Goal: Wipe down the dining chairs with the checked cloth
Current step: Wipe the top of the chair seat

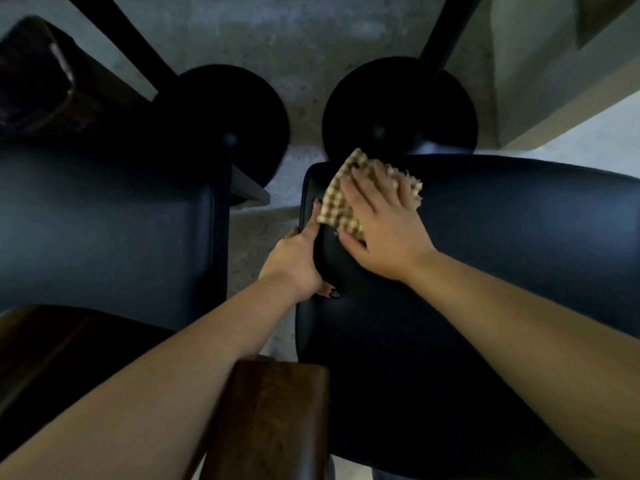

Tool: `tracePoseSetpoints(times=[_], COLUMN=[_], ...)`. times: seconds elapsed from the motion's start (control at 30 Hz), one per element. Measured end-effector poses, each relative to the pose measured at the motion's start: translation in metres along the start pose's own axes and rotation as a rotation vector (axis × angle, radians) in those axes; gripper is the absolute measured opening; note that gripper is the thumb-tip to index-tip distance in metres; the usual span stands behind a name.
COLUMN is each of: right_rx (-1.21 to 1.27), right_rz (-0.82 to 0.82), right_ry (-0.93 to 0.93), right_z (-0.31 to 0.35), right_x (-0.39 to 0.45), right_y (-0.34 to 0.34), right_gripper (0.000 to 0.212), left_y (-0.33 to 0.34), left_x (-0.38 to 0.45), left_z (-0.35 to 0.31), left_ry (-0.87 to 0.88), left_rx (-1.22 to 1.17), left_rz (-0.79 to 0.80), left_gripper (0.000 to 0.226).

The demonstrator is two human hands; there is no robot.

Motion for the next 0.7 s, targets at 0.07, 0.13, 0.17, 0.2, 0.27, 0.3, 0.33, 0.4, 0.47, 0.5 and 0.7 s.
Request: tracePoseSetpoints(times=[0.07,0.13,0.17,0.2,0.27,0.3,0.33,0.4,0.47,0.5,0.7], right_rx=[-0.025,-0.018,0.006,0.034,0.060,0.058,0.042,0.009,0.027,0.046,0.185], right_rz=[-0.003,-0.060,-0.079,-0.091,-0.107,-0.104,-0.080,-0.032,-0.042,-0.061,-0.182], right_ry=[-0.031,-0.033,-0.032,-0.040,-0.093,-0.124,-0.153,-0.170,-0.064,0.043,0.598], right_z=[0.003,0.003,0.004,0.006,0.012,0.013,0.012,-0.005,-0.050,-0.082,-0.170], right_x=[-0.006,0.003,0.010,0.017,0.027,0.029,0.028,0.018,0.000,-0.012,-0.037], right_y=[0.006,0.005,0.004,0.003,0.002,0.001,-0.001,-0.007,-0.016,-0.023,-0.034], right_gripper=[0.062,0.050,0.050,0.053,0.049,0.046,0.047,0.050,0.051,0.056,0.057], left_y=[0.000,-0.001,-0.001,-0.001,-0.001,-0.001,-0.001,-0.005,-0.009,-0.011,-0.001], left_x=[0.001,0.002,0.002,0.001,-0.001,-0.002,-0.004,-0.006,-0.008,-0.007,0.013], left_z=[0.000,0.000,-0.001,-0.002,-0.006,-0.008,-0.011,-0.020,-0.032,-0.040,-0.095], left_ry=[0.014,0.023,0.022,0.018,0.012,0.015,0.019,0.046,0.092,0.117,0.100], left_rx=[0.027,0.061,0.086,0.119,0.203,0.250,0.301,0.419,0.514,0.540,0.597], left_rz=[0.001,-0.005,-0.007,-0.004,0.021,0.037,0.055,0.078,0.090,0.092,0.108], left_gripper=[0.140,0.142,0.142,0.140,0.139,0.140,0.140,0.140,0.137,0.135,0.142])
Point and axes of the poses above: each hand's wrist, its own x-axis towards the middle knuckle, its own y-axis out of the palm, z = x × y, the point moved 9 cm from there along x, towards the middle knuckle
